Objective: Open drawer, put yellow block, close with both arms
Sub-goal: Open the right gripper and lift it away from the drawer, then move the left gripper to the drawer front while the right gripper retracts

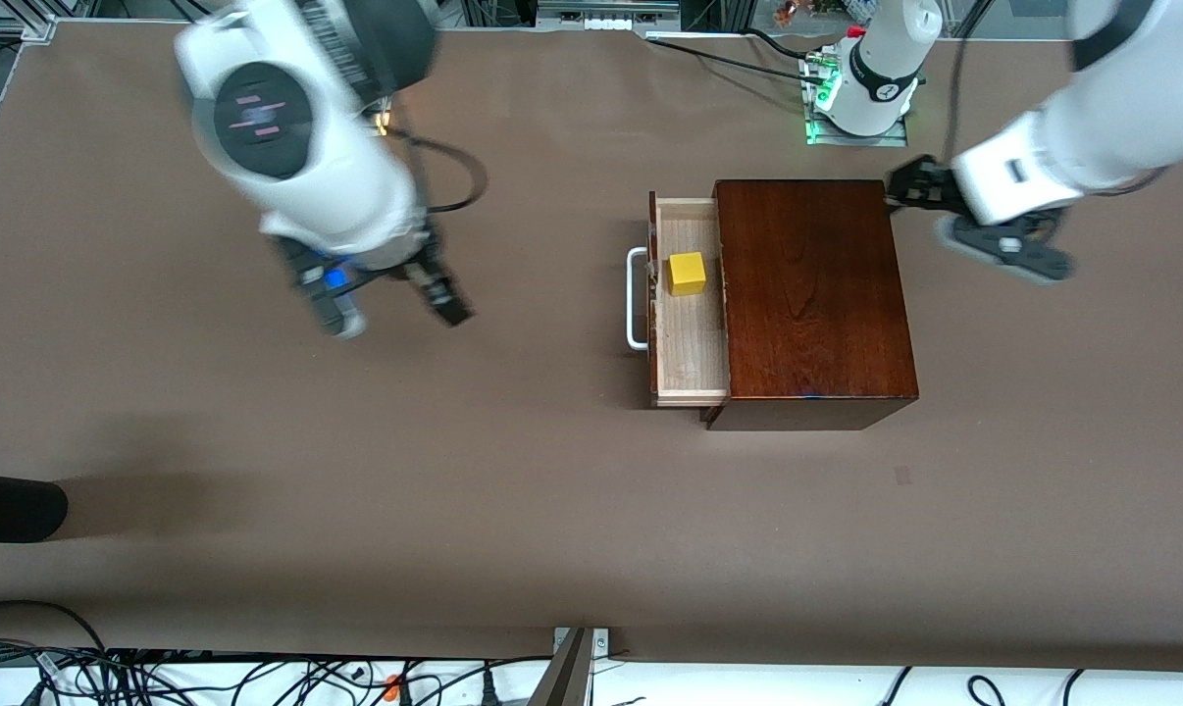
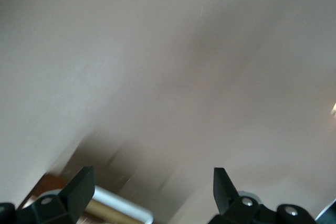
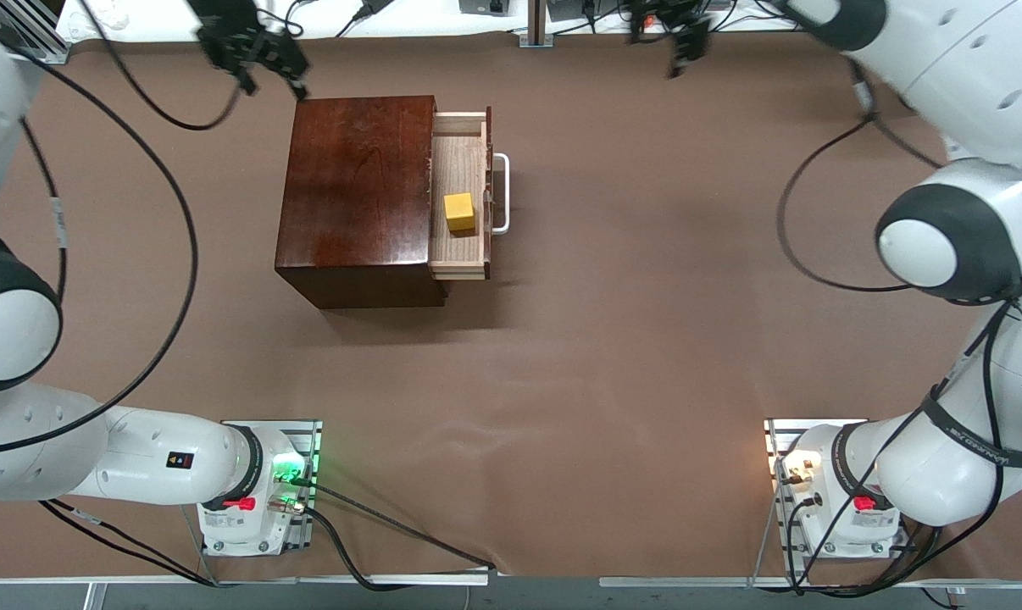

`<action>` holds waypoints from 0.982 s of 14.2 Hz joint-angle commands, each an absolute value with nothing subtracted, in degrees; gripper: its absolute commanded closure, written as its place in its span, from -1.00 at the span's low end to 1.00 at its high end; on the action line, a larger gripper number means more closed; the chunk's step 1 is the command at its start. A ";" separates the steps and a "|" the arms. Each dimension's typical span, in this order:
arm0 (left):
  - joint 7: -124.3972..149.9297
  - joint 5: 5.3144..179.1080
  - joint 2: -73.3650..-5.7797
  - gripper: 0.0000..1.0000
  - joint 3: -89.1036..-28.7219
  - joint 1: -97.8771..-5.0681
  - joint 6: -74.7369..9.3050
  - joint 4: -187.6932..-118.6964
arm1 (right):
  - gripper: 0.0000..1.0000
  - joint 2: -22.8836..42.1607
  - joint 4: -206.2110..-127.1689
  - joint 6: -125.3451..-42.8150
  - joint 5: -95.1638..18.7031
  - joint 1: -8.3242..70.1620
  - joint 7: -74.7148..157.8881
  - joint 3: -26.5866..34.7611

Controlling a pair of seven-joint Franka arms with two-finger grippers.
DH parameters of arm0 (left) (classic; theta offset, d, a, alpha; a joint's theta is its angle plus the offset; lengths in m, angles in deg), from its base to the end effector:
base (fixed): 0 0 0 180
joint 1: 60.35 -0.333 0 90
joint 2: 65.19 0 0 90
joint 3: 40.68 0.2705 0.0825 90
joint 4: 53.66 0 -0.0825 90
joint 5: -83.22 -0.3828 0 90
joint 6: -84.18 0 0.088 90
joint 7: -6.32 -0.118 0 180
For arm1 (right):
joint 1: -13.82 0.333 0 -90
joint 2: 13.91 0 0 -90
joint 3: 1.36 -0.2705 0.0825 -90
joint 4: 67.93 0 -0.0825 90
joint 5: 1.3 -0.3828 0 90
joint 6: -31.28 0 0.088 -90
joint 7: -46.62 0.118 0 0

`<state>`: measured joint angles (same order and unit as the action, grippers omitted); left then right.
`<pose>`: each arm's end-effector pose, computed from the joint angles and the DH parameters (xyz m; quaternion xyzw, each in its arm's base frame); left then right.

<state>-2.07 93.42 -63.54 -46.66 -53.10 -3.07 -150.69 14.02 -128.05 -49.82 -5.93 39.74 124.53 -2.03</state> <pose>0.5250 -0.1451 0.4938 0.9742 -0.1815 -0.1028 0.0860 0.5795 0.2998 0.5015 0.9003 -0.4289 -0.0710 0.0215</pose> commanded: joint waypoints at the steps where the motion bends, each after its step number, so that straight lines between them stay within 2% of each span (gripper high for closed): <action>1: -11.48 96.40 -57.04 -1.00 -48.84 -51.47 -5.27 -146.13 | -1.00 2.81 -143.31 -51.95 -6.48 39.84 103.46 5.38; 4: -23.00 99.29 -53.17 -1.00 -53.40 -50.51 -13.96 -146.21 | -1.00 -2.12 -149.65 -54.49 -5.26 39.75 83.34 12.07; 7: -34.16 98.95 -48.08 -1.00 -59.99 -48.49 -24.41 -146.30 | -1.00 -6.95 -156.32 -58.53 -2.01 35.20 69.07 12.79; 9: -40.06 98.78 -44.73 -1.00 -61.33 -46.12 -29.70 -146.21 | -1.00 -9.77 -159.68 -61.87 0.01 29.06 59.76 8.94; 12: -47.63 97.82 -41.11 -1.00 -61.24 -40.15 -36.37 -146.03 | -1.00 -11.19 -160.04 -61.54 0.11 16.15 51.56 -0.01; 14: -48.00 91.43 -39.27 -1.00 -61.24 -37.25 -38.77 -146.47 | -1.00 -11.63 -159.87 -61.36 0.11 13.91 49.00 -1.27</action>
